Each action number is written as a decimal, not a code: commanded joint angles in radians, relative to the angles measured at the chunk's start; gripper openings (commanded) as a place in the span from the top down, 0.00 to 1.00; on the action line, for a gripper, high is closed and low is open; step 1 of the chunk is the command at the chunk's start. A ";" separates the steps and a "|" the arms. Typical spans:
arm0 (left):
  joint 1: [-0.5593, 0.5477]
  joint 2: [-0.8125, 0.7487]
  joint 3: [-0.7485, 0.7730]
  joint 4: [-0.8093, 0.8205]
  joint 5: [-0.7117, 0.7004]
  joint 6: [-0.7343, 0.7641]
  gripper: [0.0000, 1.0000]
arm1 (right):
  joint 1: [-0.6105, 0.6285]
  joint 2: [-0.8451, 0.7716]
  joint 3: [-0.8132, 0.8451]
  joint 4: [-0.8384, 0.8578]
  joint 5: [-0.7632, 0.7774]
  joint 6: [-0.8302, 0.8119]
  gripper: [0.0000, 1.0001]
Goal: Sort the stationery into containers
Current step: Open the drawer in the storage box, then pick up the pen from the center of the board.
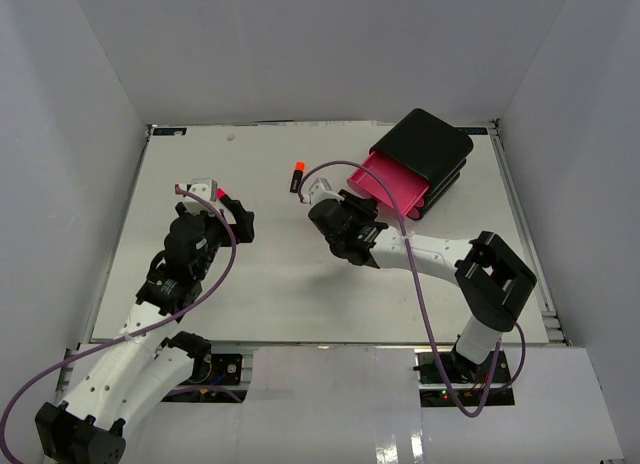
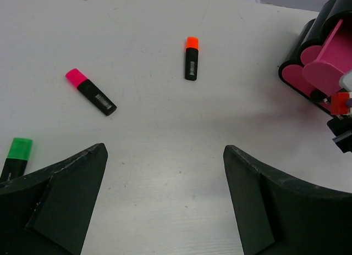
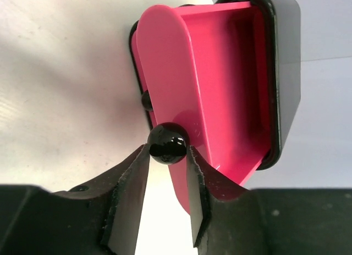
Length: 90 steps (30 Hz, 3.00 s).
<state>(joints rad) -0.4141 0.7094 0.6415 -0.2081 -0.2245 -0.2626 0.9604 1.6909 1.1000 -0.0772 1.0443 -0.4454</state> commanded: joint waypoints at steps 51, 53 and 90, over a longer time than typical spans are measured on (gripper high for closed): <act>0.610 0.780 0.202 -0.099 0.079 0.016 0.02 | 0.058 -0.890 -0.663 0.375 -0.826 0.410 0.10; 0.621 0.832 0.221 -0.099 0.088 0.035 0.02 | 0.058 -0.902 -0.684 0.386 -0.833 0.410 0.10; 0.618 0.930 0.211 -0.111 0.162 -0.085 0.37 | 0.057 -0.929 -0.733 0.432 -0.756 0.418 0.10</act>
<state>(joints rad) 0.2108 1.5860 0.8387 -0.2832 0.0048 -0.3000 1.0203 0.7776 0.3756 0.2958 0.2649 -0.0296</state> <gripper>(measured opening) 0.640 0.903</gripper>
